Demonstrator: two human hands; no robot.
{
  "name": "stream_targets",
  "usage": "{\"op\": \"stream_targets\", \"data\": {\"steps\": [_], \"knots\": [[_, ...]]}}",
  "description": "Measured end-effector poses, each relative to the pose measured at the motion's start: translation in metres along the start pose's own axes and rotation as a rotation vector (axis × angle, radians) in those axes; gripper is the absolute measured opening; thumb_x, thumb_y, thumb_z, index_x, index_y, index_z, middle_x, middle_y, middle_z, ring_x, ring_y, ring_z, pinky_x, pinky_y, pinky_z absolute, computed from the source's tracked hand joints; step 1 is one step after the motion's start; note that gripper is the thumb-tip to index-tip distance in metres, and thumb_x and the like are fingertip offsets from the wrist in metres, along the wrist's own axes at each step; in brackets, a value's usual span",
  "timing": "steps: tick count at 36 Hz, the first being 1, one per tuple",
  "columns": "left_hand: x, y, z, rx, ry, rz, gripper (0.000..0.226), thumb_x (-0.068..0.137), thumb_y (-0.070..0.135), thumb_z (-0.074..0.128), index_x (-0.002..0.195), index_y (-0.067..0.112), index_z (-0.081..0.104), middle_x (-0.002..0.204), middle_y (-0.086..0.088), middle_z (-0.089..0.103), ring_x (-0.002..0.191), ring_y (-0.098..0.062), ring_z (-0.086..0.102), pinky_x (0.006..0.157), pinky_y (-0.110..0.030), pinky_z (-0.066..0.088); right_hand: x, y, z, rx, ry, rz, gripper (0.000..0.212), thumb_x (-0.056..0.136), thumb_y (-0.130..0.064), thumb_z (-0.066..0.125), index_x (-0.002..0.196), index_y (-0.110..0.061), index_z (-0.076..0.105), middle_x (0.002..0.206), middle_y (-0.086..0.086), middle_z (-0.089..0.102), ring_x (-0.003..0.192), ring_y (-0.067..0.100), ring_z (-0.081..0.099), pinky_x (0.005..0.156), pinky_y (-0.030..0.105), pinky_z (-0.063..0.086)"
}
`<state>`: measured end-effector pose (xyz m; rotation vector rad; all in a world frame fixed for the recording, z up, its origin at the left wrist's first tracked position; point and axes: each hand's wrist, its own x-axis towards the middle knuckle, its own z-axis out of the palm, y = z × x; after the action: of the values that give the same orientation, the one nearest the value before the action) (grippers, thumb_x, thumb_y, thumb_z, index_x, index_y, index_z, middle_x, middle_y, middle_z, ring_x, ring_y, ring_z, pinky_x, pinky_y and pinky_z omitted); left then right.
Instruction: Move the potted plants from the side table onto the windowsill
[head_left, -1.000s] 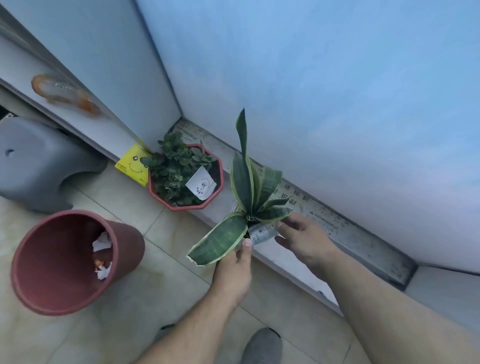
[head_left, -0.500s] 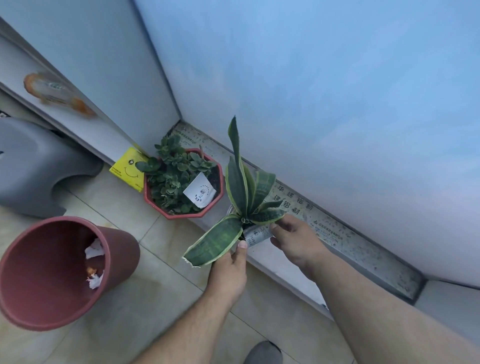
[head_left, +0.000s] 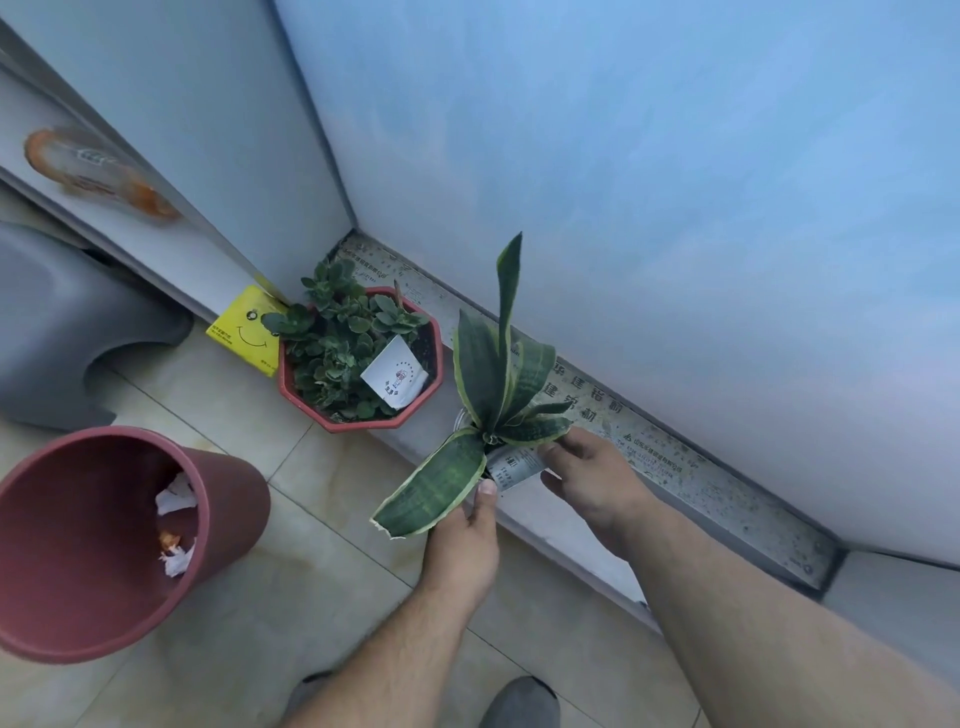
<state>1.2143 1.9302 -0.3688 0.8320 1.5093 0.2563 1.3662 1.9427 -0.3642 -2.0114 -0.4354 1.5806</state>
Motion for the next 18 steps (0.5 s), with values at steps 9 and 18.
{"op": "stream_targets", "data": {"steps": [9,18], "knots": [[-0.058,-0.003,-0.007,0.148,-0.203,-0.201,0.049,0.1,0.035,0.052,0.146,0.018,0.046,0.136,-0.004,0.061,0.123,-0.017,0.06,0.108,-0.041,0.047,-0.057,0.012,-0.026,-0.006,0.035,0.067,0.037,0.103,-0.017,0.057,0.139,-0.009,0.059,0.127,0.006,0.064,0.116,0.026,0.063,0.109,0.042,0.049],[-0.172,0.125,-0.056,0.245,-0.107,0.015,0.046,0.1,0.024,0.055,0.145,0.025,0.045,0.144,0.003,0.051,0.114,-0.003,0.054,0.099,-0.02,0.034,-0.205,-0.06,-0.063,-0.007,0.069,0.033,0.028,0.099,-0.03,0.063,0.127,-0.024,0.066,0.123,-0.005,0.068,0.118,0.015,0.064,0.112,0.044,0.048]]}}
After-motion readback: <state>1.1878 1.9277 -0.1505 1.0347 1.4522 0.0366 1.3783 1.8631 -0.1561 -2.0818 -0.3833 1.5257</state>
